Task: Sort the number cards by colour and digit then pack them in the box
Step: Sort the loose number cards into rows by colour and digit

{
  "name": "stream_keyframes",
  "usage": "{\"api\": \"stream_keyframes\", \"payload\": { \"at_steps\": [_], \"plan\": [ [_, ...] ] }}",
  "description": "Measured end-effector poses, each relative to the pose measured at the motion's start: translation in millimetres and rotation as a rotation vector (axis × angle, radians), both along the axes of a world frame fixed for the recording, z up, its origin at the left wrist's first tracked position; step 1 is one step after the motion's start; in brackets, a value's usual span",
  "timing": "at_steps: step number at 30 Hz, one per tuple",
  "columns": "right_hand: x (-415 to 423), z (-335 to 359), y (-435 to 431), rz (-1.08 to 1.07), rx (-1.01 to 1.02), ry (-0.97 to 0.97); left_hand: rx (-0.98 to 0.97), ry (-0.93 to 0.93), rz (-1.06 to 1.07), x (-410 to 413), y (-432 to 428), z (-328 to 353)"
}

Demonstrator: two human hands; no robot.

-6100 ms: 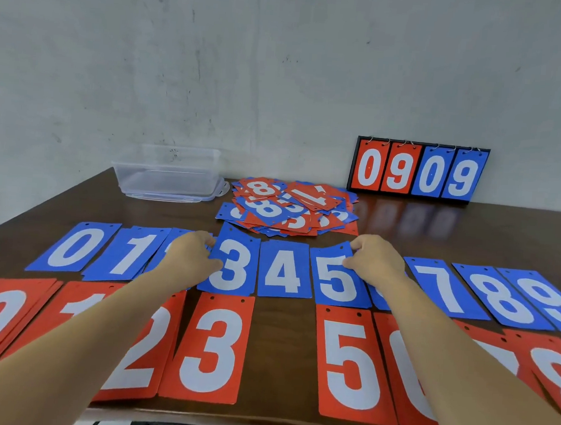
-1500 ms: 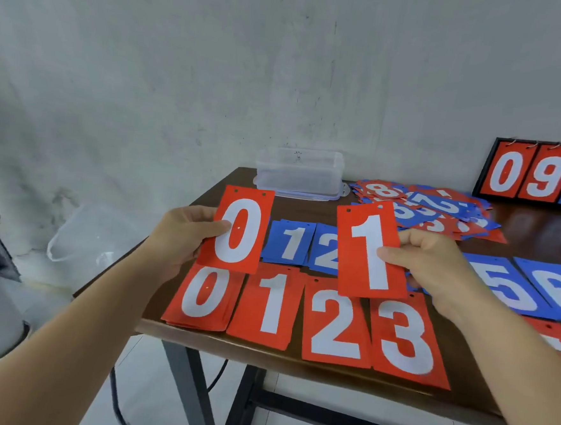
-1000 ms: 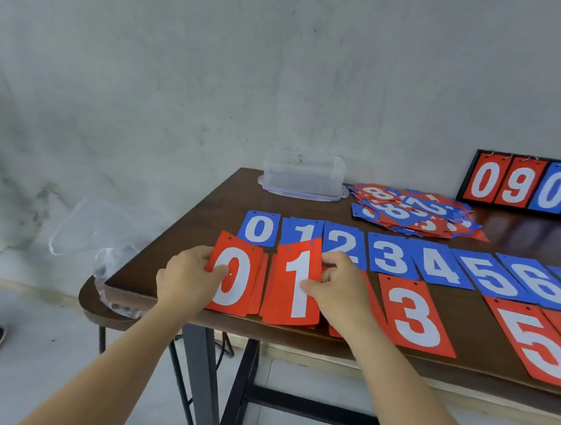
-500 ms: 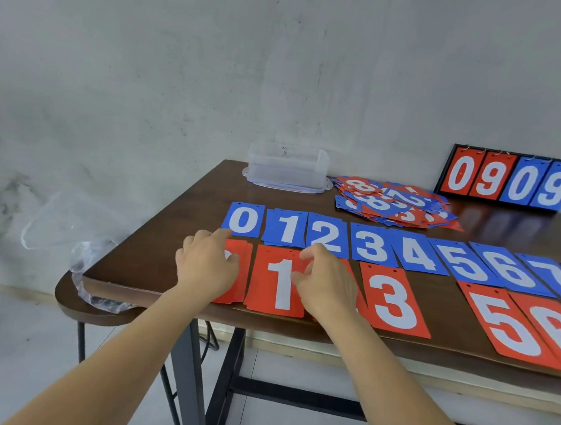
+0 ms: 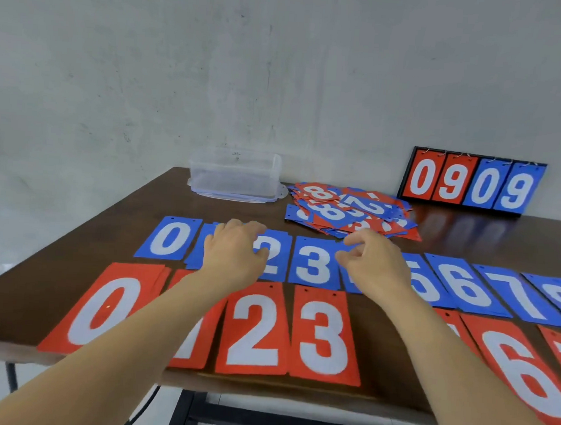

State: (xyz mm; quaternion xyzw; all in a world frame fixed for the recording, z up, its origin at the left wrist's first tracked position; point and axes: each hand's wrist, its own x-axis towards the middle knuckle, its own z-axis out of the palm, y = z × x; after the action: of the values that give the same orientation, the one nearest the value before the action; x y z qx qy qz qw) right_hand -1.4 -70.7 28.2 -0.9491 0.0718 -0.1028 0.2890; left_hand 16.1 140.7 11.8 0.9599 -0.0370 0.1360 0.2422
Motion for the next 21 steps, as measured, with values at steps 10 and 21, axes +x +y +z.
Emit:
{"api": "stream_keyframes", "payload": {
  "at_steps": [10, 21],
  "plan": [
    [122, -2, -162, -0.113, -0.004, 0.072, 0.064, 0.038, 0.064, 92, -84, 5],
    [244, -33, -194, -0.020, 0.019, 0.094, 0.092, 0.092, 0.076, 138, -126, -11]
  ]
}}
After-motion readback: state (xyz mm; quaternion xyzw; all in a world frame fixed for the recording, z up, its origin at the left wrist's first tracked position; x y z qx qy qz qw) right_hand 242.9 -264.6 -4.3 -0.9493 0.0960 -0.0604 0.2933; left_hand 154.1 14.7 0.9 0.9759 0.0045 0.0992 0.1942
